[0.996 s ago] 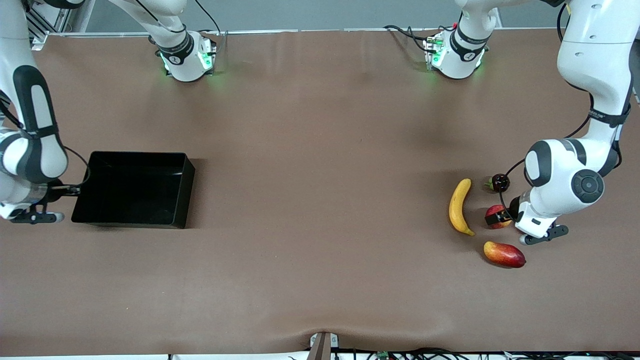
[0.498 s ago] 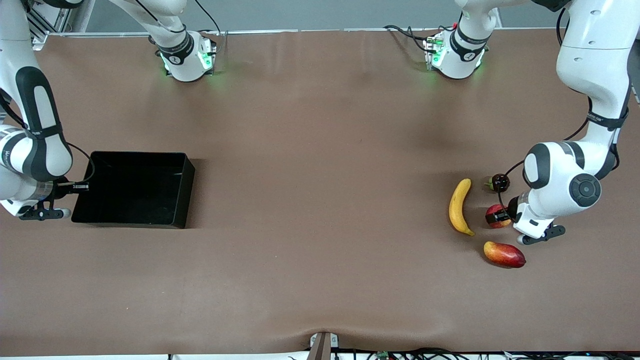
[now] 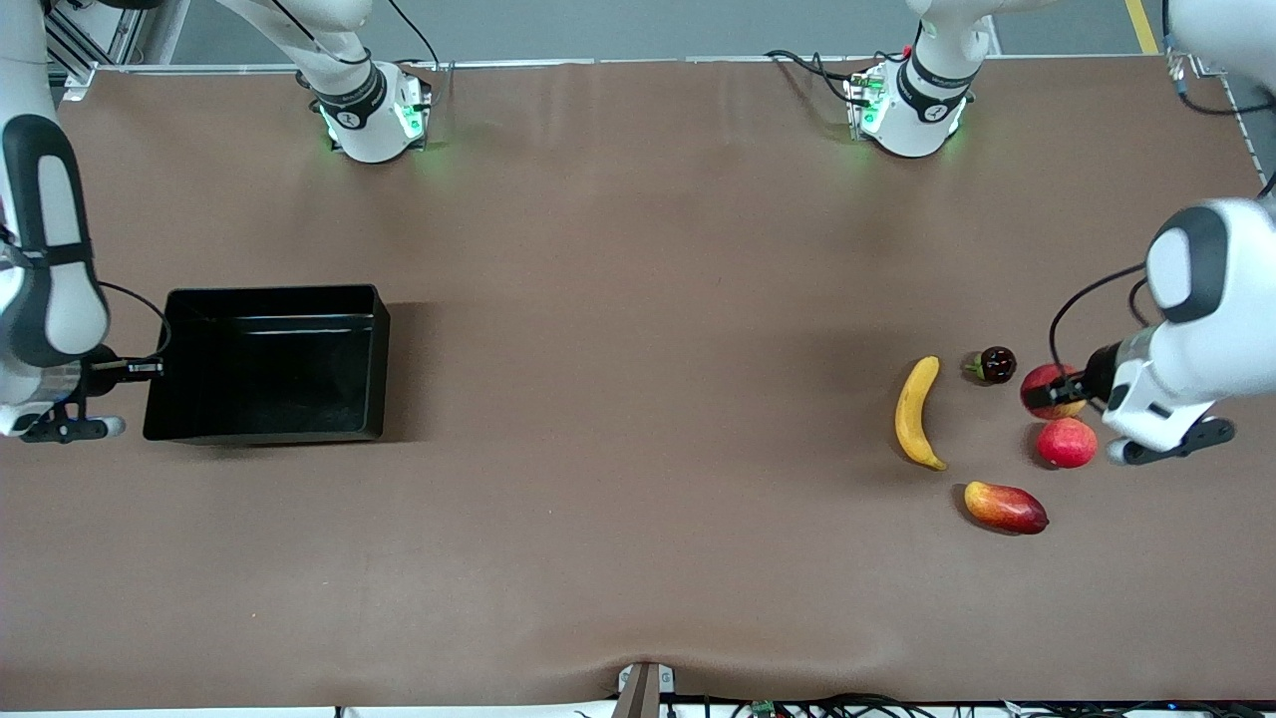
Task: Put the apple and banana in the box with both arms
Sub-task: 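Close the left gripper on the apple while the right gripper nears the tray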
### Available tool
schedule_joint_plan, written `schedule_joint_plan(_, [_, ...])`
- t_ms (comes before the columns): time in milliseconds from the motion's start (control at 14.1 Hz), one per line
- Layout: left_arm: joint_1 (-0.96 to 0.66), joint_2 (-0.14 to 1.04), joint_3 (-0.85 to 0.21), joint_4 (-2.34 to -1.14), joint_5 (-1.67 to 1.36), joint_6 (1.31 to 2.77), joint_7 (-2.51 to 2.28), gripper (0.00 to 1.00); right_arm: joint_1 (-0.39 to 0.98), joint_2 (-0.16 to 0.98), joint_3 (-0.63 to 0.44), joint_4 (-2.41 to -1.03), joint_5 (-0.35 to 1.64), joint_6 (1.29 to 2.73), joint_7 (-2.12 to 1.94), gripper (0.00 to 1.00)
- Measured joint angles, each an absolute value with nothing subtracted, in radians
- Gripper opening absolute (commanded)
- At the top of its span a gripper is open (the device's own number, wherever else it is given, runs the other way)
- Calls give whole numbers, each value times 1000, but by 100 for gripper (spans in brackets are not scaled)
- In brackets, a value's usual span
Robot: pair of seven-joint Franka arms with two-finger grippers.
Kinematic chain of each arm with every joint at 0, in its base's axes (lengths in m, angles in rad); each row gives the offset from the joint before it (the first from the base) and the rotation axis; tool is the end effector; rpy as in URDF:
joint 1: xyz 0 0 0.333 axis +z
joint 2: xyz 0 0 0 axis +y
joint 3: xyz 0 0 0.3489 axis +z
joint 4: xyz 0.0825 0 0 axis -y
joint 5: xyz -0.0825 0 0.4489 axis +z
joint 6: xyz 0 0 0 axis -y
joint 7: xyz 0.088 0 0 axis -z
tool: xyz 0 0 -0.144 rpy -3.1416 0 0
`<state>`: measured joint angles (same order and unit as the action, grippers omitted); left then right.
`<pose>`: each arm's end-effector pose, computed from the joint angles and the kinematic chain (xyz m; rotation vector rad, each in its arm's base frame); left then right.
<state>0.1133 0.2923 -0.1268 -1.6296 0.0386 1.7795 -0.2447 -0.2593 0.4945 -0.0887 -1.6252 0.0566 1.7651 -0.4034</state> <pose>0.6960 0.0020 0.4128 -3.0963 -0.3472 0.2165 0.6591 -0.2265 0.2726 -2.9640 -0.0558 0.4857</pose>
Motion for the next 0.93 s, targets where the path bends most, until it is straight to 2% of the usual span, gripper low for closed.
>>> schedule_joint_plan(213, [109, 261, -180, -1543, 39, 1633, -270, 0, -199, 480, -82, -1523, 135, 1605, -317, 0])
schedule_joint_plan(356, [107, 260, -214, -1498, 39, 1593, -274, 0, -129, 475, -79, -1504, 179, 1565, -212, 0])
schedule_joint_plan(712, [105, 234, -269, -1445, 39, 1527, -279, 0, 106, 483, -72, -1512, 222, 1561, -52, 0])
schedule_joint_plan(925, [105, 227, -284, -1444, 39, 1526, -279, 0, 231, 490, -72, -1542, 285, 1656, -24, 0])
